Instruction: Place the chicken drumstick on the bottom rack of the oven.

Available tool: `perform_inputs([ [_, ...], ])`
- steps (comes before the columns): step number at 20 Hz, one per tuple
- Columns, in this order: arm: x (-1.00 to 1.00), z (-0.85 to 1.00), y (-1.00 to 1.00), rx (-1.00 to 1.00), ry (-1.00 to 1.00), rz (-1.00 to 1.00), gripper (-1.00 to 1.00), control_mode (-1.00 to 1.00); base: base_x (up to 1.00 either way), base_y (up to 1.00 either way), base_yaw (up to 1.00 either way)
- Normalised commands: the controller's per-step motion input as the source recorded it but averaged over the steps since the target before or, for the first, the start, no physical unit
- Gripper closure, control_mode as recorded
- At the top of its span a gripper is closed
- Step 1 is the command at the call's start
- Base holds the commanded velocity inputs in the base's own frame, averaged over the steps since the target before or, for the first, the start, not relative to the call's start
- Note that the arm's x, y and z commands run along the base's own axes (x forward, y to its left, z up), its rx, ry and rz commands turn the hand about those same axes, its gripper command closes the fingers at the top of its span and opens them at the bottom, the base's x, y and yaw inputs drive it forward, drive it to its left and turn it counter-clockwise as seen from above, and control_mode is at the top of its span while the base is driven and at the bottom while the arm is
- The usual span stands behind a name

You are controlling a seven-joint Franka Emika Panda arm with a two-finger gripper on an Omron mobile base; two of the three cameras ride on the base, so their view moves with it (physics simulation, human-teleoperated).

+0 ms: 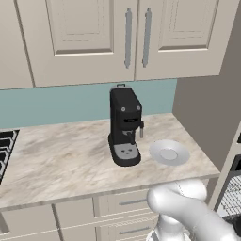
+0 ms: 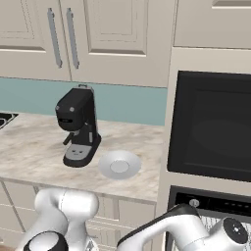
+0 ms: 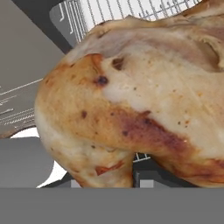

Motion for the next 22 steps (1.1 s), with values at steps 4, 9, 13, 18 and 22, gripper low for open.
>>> perform_inputs([
  [4,0.25,-0.61,-0.36,0.00,-0.01,0.00,1.00,-1.00,0.00,0.00,0.00],
  [9,0.39,-0.54,-0.50,0.00,-0.03,0.00,1.00,-1.00,0.00,0.00,0.00],
  [13,0.15,-0.46,-0.52,0.00,-0.03,0.00,1.00,-1.00,0.00,0.00,0.00],
  [18,0.00,-0.34,-0.50,0.01,-0.10,0.00,1.00,-1.00,0.00,0.00,0.00],
  [22,0.09,-0.49,-0.36,0.00,-0.14,0.00,1.00,-1.00,0.00,0.00,0.00],
])
